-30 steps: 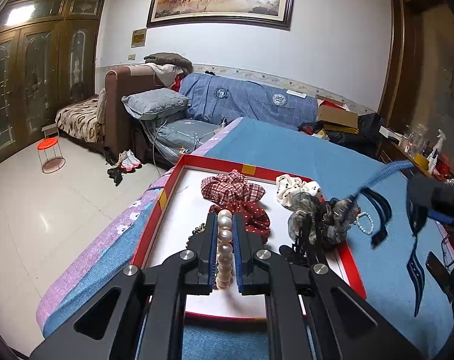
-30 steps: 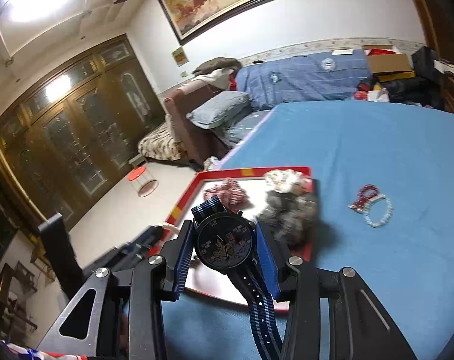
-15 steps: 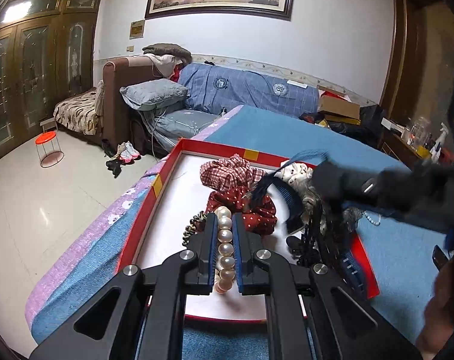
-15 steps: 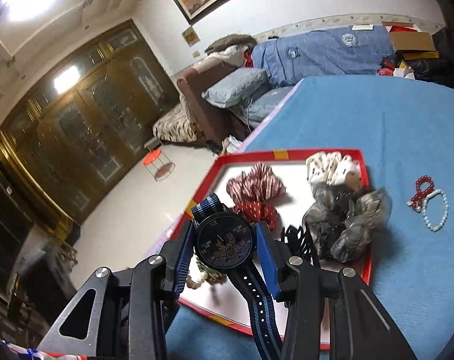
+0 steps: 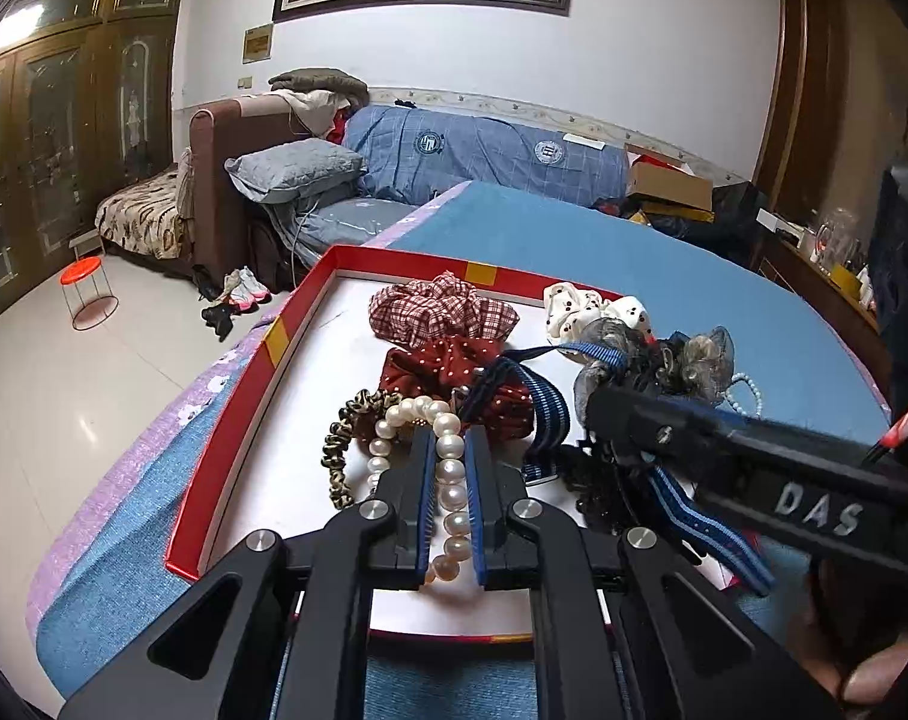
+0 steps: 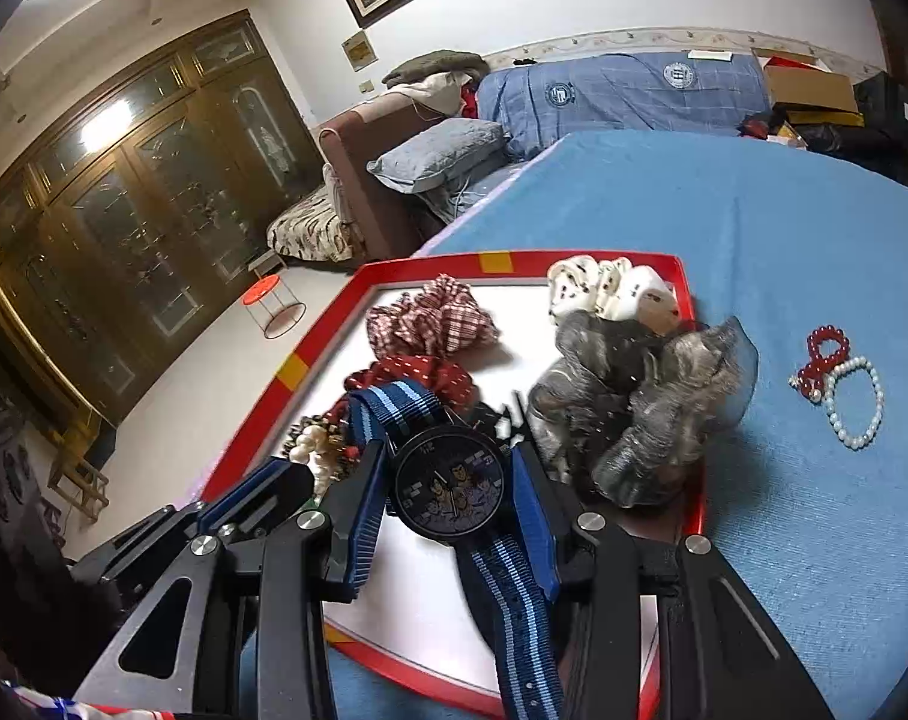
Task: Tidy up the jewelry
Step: 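Carry the watch and pearl bracelet over the red box with both grippers, then lower the watch and pearl bracelet into the box and open both grippers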
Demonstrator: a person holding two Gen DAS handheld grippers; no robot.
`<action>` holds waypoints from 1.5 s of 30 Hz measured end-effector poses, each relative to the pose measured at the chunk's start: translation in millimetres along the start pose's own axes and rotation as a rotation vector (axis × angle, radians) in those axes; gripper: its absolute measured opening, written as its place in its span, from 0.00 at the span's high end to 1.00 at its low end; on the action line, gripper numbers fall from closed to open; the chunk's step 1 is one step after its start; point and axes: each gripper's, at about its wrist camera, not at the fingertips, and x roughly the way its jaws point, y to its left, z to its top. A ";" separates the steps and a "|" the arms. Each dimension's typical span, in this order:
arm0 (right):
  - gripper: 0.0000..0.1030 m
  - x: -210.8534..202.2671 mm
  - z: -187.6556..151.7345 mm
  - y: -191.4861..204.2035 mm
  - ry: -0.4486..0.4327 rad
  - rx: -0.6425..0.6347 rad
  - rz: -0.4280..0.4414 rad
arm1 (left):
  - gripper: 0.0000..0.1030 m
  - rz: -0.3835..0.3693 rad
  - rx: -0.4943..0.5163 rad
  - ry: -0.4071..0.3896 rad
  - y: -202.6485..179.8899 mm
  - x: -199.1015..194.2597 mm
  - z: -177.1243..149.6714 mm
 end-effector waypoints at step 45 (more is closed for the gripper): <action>0.56 -12.2 -13.9 -19.1 -0.002 0.037 0.142 | 0.91 0.043 0.005 0.021 0.6 1.6 -1.4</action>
